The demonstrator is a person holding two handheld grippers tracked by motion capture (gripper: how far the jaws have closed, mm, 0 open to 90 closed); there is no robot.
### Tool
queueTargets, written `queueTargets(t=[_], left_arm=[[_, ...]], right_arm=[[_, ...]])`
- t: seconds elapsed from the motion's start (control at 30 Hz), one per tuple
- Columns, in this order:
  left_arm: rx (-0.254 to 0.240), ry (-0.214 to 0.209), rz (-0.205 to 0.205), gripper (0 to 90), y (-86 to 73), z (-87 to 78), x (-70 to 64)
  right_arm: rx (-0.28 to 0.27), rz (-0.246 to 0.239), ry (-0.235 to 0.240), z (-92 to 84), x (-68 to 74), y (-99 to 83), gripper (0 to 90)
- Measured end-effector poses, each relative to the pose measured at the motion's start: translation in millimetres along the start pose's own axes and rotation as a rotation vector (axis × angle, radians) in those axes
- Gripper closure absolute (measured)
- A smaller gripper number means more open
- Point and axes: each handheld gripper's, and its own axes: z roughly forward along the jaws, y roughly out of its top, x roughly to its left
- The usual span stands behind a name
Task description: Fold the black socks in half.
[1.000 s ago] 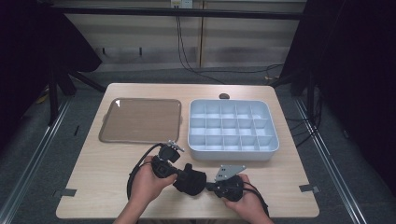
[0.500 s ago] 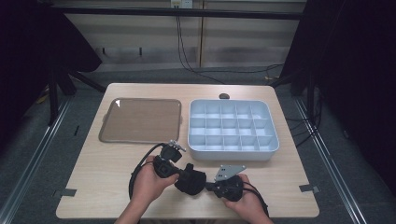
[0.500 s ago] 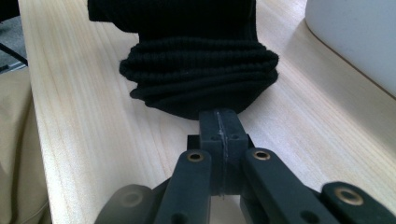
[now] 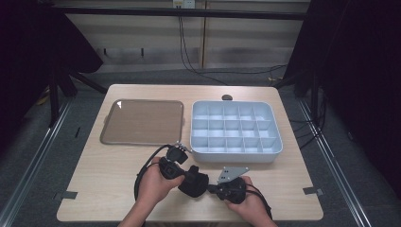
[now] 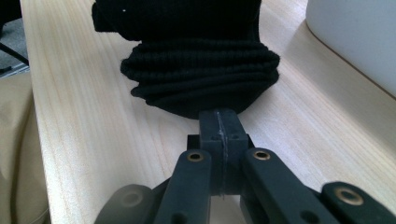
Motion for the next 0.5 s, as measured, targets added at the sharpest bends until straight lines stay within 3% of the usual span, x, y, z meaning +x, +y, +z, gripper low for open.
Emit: queueTargets(t=[0.5], left_arm=[[0.018, -0.019, 0.022, 87.3, 7.4, 14.4, -6.0]], right_arm=[[-0.003, -0.013, -0.007, 0.3, 0.3, -0.1, 90.0]])
